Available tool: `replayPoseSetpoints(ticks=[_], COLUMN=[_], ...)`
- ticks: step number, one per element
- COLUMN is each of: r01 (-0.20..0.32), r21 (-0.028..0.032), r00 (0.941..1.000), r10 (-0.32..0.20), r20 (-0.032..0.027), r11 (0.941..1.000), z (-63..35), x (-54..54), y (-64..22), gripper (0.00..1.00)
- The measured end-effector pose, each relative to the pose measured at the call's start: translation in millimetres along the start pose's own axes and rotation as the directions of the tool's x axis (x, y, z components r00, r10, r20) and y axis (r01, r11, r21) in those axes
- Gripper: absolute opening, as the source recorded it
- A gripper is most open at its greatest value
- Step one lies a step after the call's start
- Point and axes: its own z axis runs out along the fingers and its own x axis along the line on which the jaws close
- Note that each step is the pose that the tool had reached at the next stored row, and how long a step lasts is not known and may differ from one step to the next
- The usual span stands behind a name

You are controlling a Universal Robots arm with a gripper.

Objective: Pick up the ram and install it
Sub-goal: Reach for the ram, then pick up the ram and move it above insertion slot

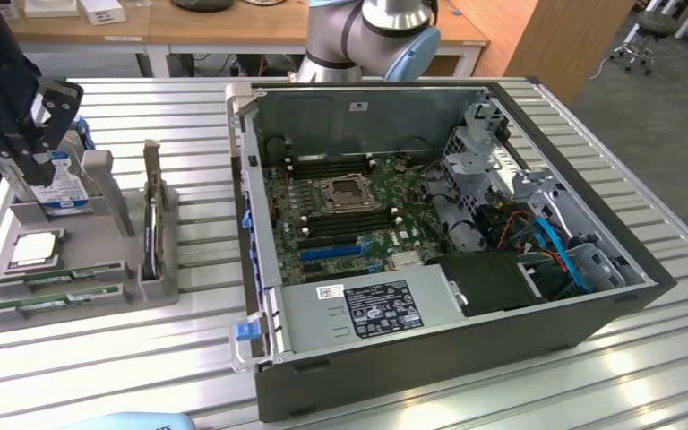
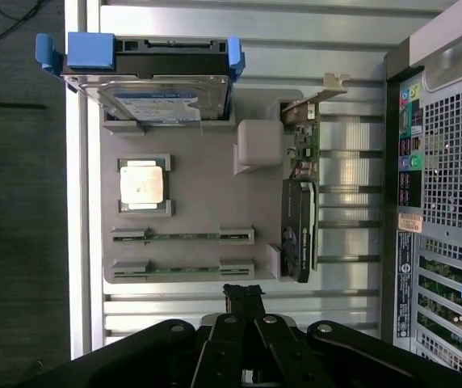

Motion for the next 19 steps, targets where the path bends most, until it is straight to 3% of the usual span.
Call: replayPoseSetpoints(ticks=[19], r01=[0.013], r21=[-0.0006], r00=[0.9999], r10=[-0.013], r20=[-0.0004], r11=[0.9999], z=[0.0], x=[-0.2], y=[0.0], gripper=[0.10])
